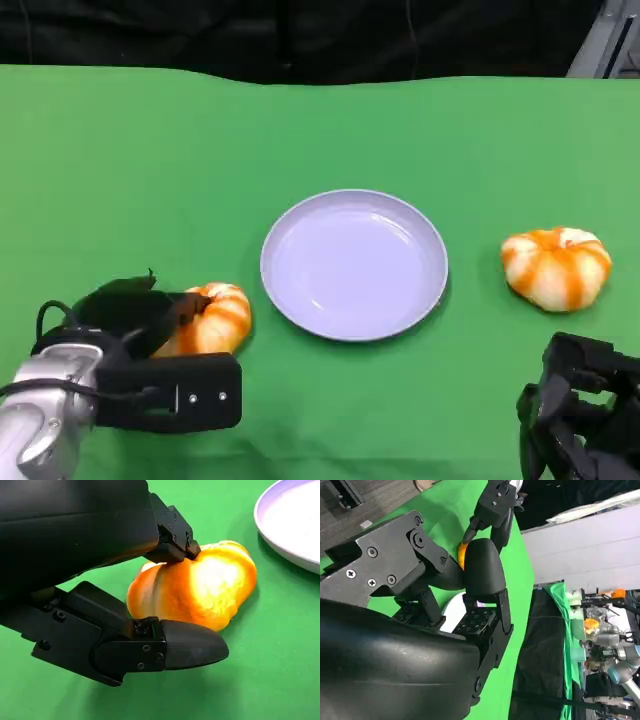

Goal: Grasp the bread from the table and place it into the plate.

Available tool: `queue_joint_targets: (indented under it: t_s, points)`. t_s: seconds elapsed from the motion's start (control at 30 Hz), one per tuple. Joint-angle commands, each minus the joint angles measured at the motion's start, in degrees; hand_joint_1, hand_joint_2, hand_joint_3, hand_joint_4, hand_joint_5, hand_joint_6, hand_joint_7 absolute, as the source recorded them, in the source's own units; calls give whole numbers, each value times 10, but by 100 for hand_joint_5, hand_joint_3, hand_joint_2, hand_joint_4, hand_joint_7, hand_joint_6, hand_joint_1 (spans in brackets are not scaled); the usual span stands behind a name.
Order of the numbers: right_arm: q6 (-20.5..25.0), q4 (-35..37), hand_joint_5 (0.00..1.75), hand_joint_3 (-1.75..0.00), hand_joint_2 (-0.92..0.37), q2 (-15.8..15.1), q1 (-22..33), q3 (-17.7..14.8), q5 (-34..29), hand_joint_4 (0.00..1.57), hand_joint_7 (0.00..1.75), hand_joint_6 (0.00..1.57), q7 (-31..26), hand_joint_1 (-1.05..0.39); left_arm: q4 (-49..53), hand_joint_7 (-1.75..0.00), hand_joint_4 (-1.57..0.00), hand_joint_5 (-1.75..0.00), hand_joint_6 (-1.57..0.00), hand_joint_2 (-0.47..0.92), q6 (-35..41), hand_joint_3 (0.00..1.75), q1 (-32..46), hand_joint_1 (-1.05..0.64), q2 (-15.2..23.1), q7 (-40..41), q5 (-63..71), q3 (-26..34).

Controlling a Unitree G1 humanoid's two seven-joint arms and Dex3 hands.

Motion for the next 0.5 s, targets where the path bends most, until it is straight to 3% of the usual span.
queue_joint_targets:
  t_s: [0.03, 0.1, 0.17, 0.2, 0.23, 0.3, 0.33, 0.37, 0.4, 0.5]
  points:
    - [1, -8, 171, -121, -54, -6, 5, -7, 1, 90, 149, 84, -5, -8, 0, -3, -24, -7, -51, 92, 4, 32, 18, -75, -9, 36, -2, 8]
    - [2, -11, 171, -120, -54, -7, 7, -5, -2, 90, 149, 84, -9, -9, 4, -4, -41, -9, -59, 92, -2, 26, 21, -54, -15, 75, 4, 10]
    - [2, -12, 170, -119, -54, -7, 8, -4, -6, 90, 150, 84, -11, -10, 15, -8, -85, -19, -84, 92, -20, 24, 24, -26, -20, 126, 7, 14]
    - [1, -12, 170, -119, -54, -7, 7, -4, -5, 90, 150, 84, -10, -10, 25, -9, -94, -21, -90, 92, -33, 23, 24, -21, -23, 151, 2, 18]
    - [0, -11, 171, -119, -55, -6, 7, -4, -4, 90, 150, 84, -10, -9, 32, -10, -105, -41, -107, 92, -43, 24, 24, -14, -25, 168, -1, 21]
    - [2, -11, 171, -119, -55, -6, 6, -5, -2, 90, 151, 83, -10, -9, 50, -7, -105, -62, -117, 92, -64, 24, 22, -11, -30, 205, -7, 26]
    - [4, -11, 171, -119, -54, -6, 6, -5, -1, 90, 151, 83, -10, -9, 61, -72, -88, -128, -103, 92, -75, 29, 21, -7, -33, 225, -9, 29]
    - [5, -12, 171, -119, -54, -6, 5, -5, 0, 90, 151, 83, -10, -9, 70, -122, -80, -151, -81, 92, -83, 31, 19, -7, -35, 240, -10, 31]
    - [6, -12, 171, -119, -54, -6, 5, -5, 0, 90, 151, 83, -11, -9, 77, -153, -76, -165, -68, 92, -90, 32, 17, -6, -36, 250, -11, 32]
    - [5, -10, 171, -119, -54, -7, 4, -5, 1, 90, 150, 83, -9, -9, 91, -172, -75, -174, -59, 92, -113, 39, 16, -6, -39, 273, -21, 41]
